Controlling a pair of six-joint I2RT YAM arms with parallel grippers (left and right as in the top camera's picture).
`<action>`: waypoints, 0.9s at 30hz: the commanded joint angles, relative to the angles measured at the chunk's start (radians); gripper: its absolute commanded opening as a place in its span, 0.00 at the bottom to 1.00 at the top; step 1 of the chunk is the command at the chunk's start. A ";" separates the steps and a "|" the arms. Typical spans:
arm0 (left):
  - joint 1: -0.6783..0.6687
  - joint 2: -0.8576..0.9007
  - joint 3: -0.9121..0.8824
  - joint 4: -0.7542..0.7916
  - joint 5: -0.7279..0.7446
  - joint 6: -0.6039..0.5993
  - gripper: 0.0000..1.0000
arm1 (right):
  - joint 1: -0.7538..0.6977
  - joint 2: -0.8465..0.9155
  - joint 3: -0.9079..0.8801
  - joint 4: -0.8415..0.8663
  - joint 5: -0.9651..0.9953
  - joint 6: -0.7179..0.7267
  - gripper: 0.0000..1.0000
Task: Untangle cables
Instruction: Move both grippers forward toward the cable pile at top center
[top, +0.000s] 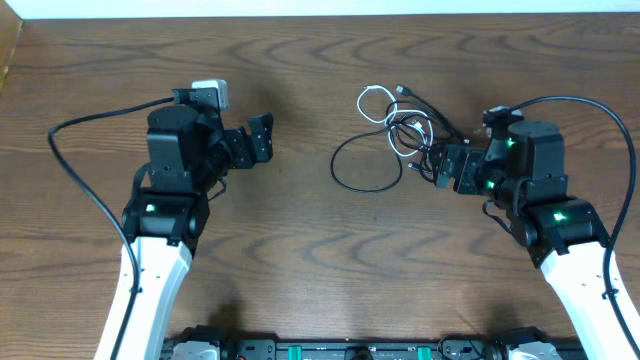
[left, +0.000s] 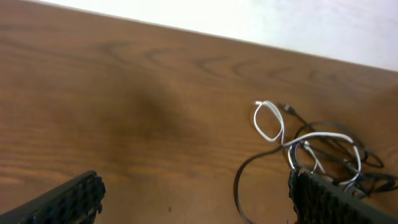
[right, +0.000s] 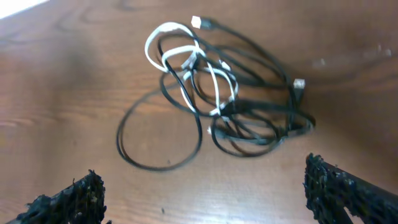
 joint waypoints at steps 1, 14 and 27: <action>0.005 0.019 0.024 -0.010 0.014 -0.004 0.97 | -0.007 0.018 0.026 0.031 0.007 0.006 0.99; 0.084 0.125 0.024 -0.022 -0.138 -0.220 0.97 | -0.009 0.212 0.106 0.040 -0.056 0.146 0.89; 0.102 0.132 0.024 -0.057 -0.126 -0.213 0.91 | -0.127 0.454 0.367 -0.119 0.125 -0.186 0.74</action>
